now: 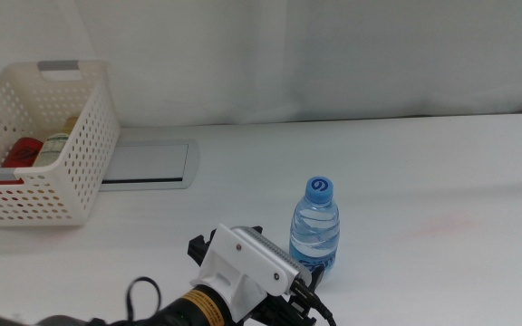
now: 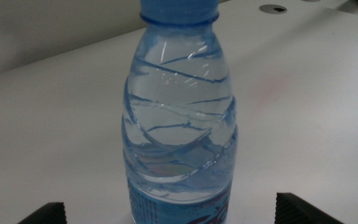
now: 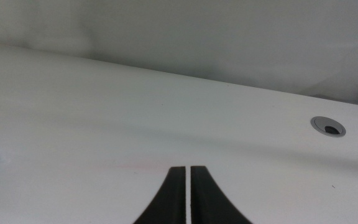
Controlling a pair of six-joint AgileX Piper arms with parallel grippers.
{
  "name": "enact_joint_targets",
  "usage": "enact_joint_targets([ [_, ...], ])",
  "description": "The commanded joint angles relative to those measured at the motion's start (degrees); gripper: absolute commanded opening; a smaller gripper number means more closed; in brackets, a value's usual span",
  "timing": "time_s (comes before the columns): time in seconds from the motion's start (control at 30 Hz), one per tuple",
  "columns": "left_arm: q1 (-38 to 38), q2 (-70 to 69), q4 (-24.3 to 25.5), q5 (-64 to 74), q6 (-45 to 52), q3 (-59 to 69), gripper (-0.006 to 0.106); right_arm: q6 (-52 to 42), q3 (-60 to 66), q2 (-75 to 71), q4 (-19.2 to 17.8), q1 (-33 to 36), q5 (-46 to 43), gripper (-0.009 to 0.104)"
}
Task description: Use arms to grab the bottles and put them into the dustbin to the left of the table.
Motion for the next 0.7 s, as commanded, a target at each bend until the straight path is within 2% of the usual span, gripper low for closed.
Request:
enact_joint_targets([
  [0.0,-0.41,3.04,-0.36,-6.42,-1.61,0.34,0.087,-0.45,0.42,-0.13,-0.55,-0.58,-0.7,-0.003],
  [0.23,-0.41,8.89,-0.36,-15.5,-3.2,-1.22,0.087,-0.45,0.42,-0.13,-0.55,-0.58,-0.7,-0.003],
  [0.67,-0.41,13.71,-0.53,-11.15,-5.05,-10.82,0.087,-0.45,0.42,-0.13,-0.55,-0.58,-0.7,-0.003],
])
